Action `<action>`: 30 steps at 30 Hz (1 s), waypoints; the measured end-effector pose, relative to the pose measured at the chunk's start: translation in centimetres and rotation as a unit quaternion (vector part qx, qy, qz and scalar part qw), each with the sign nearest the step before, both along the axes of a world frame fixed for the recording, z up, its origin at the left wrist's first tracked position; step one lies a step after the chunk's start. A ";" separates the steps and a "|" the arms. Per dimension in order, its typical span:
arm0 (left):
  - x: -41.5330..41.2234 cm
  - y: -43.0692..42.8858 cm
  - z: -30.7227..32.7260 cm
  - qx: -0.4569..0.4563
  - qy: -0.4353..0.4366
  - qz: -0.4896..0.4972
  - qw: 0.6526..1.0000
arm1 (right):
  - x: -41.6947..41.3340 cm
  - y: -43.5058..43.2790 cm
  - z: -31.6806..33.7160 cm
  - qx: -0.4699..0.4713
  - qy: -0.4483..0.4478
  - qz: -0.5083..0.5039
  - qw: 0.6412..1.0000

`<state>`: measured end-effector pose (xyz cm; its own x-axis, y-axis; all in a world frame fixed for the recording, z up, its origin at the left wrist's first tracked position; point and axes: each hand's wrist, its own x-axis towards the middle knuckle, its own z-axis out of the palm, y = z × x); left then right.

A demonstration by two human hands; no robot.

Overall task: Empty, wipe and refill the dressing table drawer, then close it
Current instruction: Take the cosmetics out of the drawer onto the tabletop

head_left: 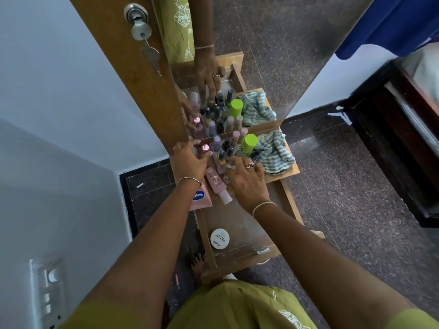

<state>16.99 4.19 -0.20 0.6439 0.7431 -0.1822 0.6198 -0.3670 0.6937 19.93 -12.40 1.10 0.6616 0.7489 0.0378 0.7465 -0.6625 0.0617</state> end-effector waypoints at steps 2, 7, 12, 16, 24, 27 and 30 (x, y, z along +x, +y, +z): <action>-0.5 -0.4 0.6 0.009 -0.013 0.002 1.000 | -0.4 -0.3 0.0 -0.001 -0.007 -0.009 1.000; -4.5 -3.0 1.4 0.050 -0.060 -0.055 0.995 | -1.9 -2.6 -0.3 0.033 -0.007 -0.057 0.998; -10.8 -6.5 -0.8 0.127 -0.012 -0.232 0.964 | -5.2 -6.6 -2.1 0.097 0.040 -0.169 0.980; -13.9 -7.6 -3.4 0.159 0.049 -0.396 0.903 | -8.5 -8.7 -4.4 0.062 0.150 -0.203 0.966; -14.2 -9.9 -8.7 0.229 0.251 -0.533 0.775 | -12.2 -8.1 -9.4 -0.074 0.298 -0.185 0.934; -13.5 -11.0 -10.3 0.243 0.289 -0.529 0.760 | -12.5 -7.7 -10.7 -0.134 0.279 -0.158 0.938; -13.0 -12.0 -11.6 0.255 0.289 -0.533 0.754 | -12.4 -7.5 -11.7 -0.151 0.294 -0.159 0.930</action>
